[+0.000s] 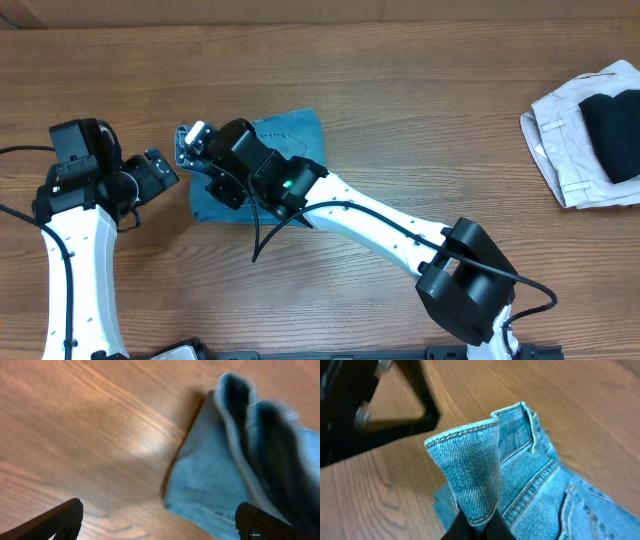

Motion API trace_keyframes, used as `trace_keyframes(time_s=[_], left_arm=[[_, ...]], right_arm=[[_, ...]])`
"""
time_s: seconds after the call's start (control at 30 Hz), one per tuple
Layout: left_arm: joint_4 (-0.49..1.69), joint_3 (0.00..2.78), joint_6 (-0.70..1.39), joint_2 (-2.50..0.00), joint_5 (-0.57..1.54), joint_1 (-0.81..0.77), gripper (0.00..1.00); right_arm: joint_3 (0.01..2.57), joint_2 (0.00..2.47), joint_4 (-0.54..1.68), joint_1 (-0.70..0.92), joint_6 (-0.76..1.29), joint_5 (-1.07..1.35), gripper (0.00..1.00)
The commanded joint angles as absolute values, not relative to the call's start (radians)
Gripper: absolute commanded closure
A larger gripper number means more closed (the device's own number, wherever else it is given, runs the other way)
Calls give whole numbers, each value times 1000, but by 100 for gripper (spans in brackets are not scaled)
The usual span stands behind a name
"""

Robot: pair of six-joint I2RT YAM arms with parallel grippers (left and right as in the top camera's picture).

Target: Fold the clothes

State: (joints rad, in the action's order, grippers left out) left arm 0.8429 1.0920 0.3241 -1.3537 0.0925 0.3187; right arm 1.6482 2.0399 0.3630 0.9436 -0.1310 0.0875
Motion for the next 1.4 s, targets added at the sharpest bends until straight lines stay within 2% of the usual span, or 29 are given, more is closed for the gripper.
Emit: trace_keyframes(time_s=[0.0,0.33,0.37,0.4,0.43,0.67,0.73,1.03,1.07,1.27,1.37], left_arm=[[818,1097,340,-1344,155,321,0],[737,1097,340,-1347,252,319,0],[734,1097,337,-1349,277,319,0],[733,1097,337,-1353,294,319,0],[735,1097,332,-1356,314,319,0],[736,1095,291,-1399,341,284,2],[731,1095,291,-1419,341,273,2],[705,1095,284,-1481,342,266,2],[701,1095,284,-1484,343,265,2],[684,1095,278,-1501,349,253,5],[678,1095,268,-1510,353,244,14]], right_arm=[[1654,2073,353,953,-126,179,95],[1654,2091,321,958,-126,181,90],[1654,2091,318,958,-126,181,87],[1654,2091,317,958,-126,181,79],[1654,2091,316,958,-126,181,66],[1654,2091,317,958,-126,176,63],[1654,2091,318,958,-126,176,50],[1654,2091,319,958,-126,132,36],[1654,2091,319,958,-126,132,31],[1655,2081,328,958,-126,102,28],[1655,2052,355,958,-126,21,28]])
